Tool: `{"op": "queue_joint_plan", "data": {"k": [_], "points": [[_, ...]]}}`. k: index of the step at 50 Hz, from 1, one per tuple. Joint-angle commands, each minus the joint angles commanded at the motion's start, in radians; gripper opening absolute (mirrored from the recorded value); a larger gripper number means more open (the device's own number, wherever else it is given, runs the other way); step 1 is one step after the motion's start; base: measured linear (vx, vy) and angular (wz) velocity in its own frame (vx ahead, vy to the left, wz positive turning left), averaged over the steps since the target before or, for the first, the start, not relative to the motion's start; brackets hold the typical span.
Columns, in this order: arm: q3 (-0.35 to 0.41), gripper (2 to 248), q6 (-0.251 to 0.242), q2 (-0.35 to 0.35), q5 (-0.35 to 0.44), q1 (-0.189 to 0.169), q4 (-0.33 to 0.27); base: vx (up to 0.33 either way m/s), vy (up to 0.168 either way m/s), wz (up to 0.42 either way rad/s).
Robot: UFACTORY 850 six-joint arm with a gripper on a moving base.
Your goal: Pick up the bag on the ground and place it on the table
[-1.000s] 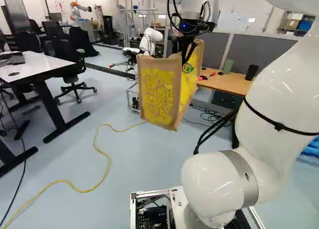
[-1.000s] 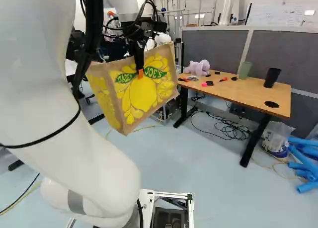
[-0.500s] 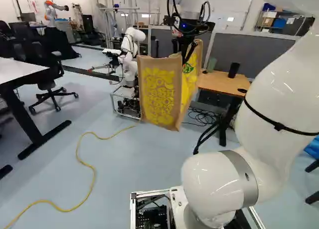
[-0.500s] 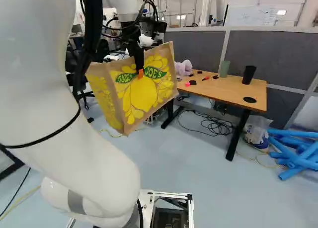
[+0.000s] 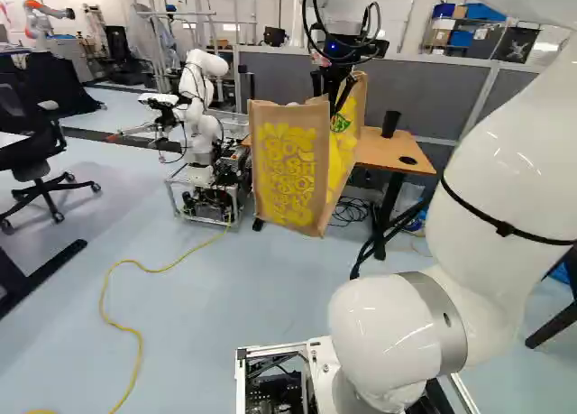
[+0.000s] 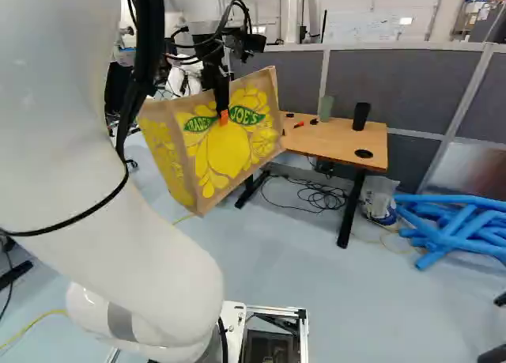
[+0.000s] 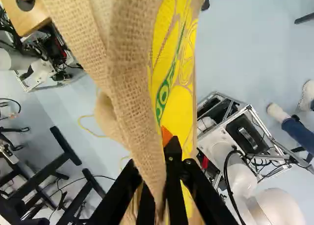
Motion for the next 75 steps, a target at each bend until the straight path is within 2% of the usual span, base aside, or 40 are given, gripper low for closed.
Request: {"op": "queue_joint_plan", "data": {"k": [10, 53, 75], "points": [[0.0, 22, 0.0, 0.0, 0.0, 0.0, 0.0, 0.138, -0.114, -0.165], [0.0, 22, 0.0, 0.0, 0.0, 0.0, 0.0, 0.132, -0.071, -0.002], [0.0, 22, 0.0, 0.0, 0.0, 0.0, 0.0, 0.139, -0.105, -0.201]]}}
